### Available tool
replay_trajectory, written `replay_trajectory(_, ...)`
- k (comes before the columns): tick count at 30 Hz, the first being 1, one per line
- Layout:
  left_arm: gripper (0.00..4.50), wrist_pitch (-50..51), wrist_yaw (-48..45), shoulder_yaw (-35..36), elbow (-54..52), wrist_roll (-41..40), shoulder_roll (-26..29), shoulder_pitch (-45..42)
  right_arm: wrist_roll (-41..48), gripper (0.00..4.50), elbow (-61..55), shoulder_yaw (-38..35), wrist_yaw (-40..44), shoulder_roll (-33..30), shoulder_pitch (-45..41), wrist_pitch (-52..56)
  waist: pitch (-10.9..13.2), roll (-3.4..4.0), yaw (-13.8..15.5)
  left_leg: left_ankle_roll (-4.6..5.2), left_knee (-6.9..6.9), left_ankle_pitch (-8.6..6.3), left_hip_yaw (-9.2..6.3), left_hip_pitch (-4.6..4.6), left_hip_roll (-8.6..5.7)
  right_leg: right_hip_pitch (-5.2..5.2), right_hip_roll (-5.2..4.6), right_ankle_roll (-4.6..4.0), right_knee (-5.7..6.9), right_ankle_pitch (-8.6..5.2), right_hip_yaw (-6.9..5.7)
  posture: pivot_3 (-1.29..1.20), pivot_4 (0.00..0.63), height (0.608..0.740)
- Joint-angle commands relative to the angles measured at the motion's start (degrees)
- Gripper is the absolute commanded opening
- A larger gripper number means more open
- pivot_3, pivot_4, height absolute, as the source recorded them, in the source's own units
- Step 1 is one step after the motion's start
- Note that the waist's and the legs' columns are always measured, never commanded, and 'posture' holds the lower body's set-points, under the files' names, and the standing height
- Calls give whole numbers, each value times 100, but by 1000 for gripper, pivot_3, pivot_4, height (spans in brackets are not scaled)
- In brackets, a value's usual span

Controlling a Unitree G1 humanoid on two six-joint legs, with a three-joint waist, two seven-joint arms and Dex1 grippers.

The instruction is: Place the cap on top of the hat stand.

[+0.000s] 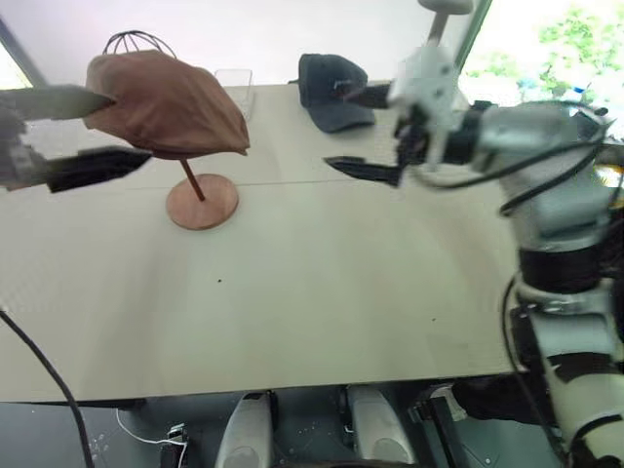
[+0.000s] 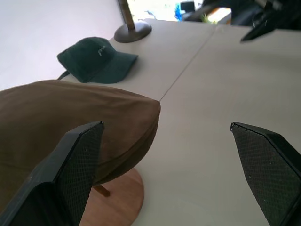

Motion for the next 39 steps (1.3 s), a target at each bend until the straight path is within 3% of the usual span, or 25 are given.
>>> replay_trajectory(1,4500,-1199,-262,-441,-159,1090,157,2,1024,4477,-89,-495,336,-414,-371,1157,2,3,-5,0,-1,0,3,0,2,-3,0,-3,0,1,1,0,150,740)
replay_trajectory(7,4500,-2678,372,-1588,-354,3063,-152,-356,1609,4477,94,-699,120,-675,-525,1696,2,3,1,1,0,-1,21,-5,4,-5,-2,-2,-9,1,9,0,150,740)
replay_trajectory(12,4500,-2605,796,-2128,-916,3948,-449,-551,1660,4477,376,-697,-193,-715,-652,1675,2,2,14,2,9,-1,23,-19,4,-11,-2,1,-9,3,10,0,150,740)
replay_trajectory(23,4500,-2812,1494,-3348,-1127,6823,-1082,-856,1739,4477,568,-591,-276,-835,-683,1411,3,4,17,7,27,-2,21,-52,3,-35,3,29,-2,19,10,0,150,740)
replay_trajectory(29,4500,-2652,1348,-3523,-1152,7510,-1483,-725,1971,4477,395,-635,53,-1042,-645,1307,3,4,17,7,31,-2,19,-57,3,-35,4,33,-2,21,10,0,150,740)
replay_trajectory(32,3632,-2597,1412,-3474,-1064,7756,-1680,-715,2075,4500,313,-639,90,-1118,-629,1296,3,4,14,8,31,-2,18,-57,3,-35,5,34,-1,22,10,0,150,740)
replay_trajectory(39,91,-2718,1480,-3258,-879,7986,-1877,-852,2156,4500,346,-663,-26,-1113,-630,1242,3,4,19,8,39,-2,16,-57,3,-35,5,34,5,22,10,0,150,740)
